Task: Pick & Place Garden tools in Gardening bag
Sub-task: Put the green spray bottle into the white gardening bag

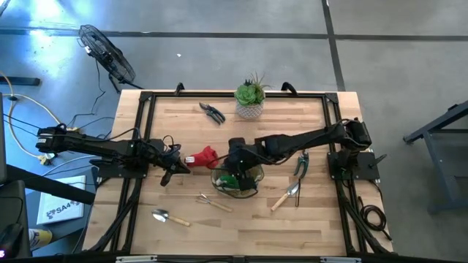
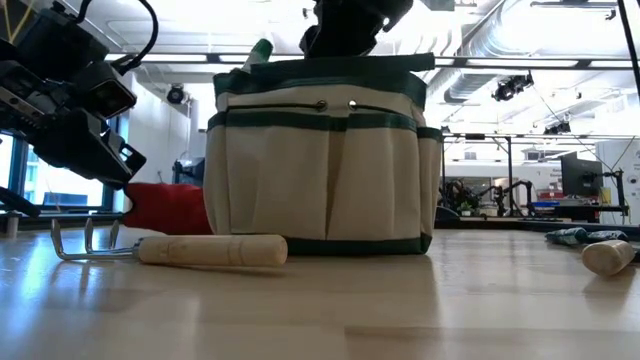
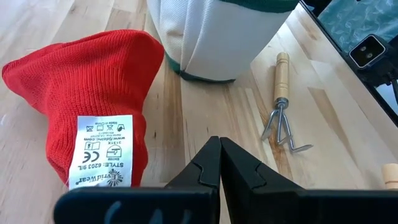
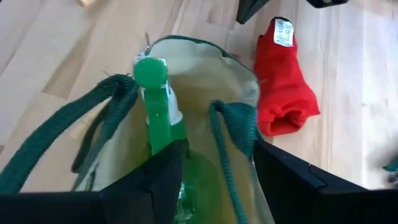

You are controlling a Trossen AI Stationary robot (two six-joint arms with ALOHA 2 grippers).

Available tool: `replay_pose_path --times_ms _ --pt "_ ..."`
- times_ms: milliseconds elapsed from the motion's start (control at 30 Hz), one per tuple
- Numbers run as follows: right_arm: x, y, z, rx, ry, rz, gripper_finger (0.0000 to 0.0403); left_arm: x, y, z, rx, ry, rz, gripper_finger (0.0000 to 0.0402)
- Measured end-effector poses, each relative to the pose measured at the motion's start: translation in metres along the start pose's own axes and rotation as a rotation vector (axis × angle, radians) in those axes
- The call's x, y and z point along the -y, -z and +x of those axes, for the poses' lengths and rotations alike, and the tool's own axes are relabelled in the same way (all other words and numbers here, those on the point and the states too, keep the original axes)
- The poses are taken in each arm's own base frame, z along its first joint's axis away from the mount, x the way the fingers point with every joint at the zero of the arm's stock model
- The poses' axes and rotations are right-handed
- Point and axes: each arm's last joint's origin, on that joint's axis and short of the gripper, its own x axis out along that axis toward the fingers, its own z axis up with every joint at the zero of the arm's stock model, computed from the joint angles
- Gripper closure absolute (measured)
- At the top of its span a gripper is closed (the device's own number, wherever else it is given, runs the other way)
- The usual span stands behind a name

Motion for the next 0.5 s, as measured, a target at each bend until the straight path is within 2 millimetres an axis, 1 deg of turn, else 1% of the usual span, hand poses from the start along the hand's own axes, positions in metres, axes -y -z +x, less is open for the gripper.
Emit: replay_pose_path --times_ms 300,500 --pt "0.003 0.000 -0.003 -0.013 0.106 0.016 0.0215 0.000 0.000 0.000 0.000 0.000 0.000 0.0400" --pt "0.009 -0.004 -0.002 0.036 0.092 0.019 0.0215 0.000 0.000 0.000 0.000 0.001 0.000 0.0400"
